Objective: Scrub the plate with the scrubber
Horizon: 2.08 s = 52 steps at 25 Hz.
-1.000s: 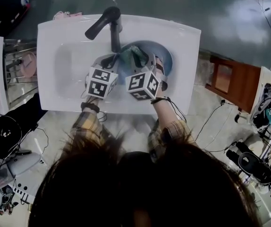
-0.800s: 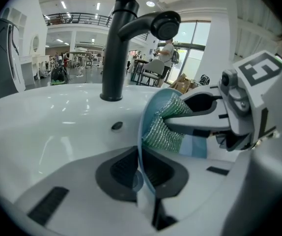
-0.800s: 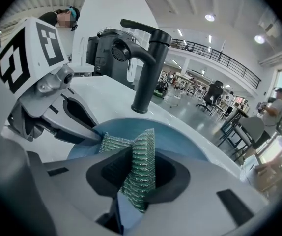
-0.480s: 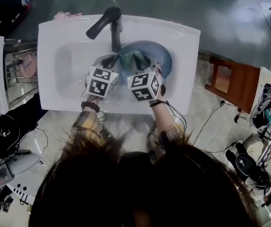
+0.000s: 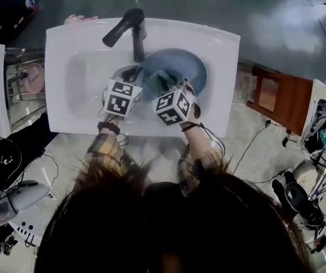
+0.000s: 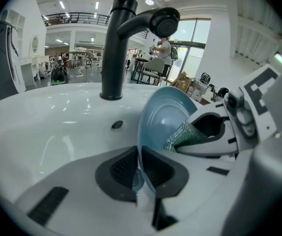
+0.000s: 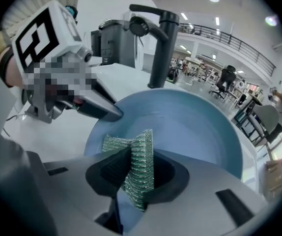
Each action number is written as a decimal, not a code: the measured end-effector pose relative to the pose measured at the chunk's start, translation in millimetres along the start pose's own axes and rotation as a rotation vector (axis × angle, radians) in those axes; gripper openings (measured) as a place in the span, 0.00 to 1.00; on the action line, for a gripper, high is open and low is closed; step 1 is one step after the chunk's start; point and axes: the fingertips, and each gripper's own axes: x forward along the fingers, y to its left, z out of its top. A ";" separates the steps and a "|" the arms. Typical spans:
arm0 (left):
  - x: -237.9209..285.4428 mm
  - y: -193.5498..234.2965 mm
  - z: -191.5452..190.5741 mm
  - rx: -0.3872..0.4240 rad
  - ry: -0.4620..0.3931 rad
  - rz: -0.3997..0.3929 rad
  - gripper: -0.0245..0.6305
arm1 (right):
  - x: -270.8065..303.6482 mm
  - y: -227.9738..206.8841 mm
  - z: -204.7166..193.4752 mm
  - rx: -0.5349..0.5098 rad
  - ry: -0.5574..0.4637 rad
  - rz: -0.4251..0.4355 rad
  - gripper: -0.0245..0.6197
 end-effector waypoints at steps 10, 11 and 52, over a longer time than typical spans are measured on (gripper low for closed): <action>1.7 -0.1 -1.1 0.040 0.011 0.006 0.09 | -9.7 -0.7 -45.3 -0.243 0.125 0.006 0.20; 1.8 -0.7 -1.1 0.052 0.017 0.005 0.09 | -11.7 -5.4 -49.4 -0.239 0.129 0.000 0.20; 1.1 -3.4 -3.2 0.052 0.048 0.030 0.09 | -7.7 -41.0 64.6 -0.392 -0.066 -0.212 0.20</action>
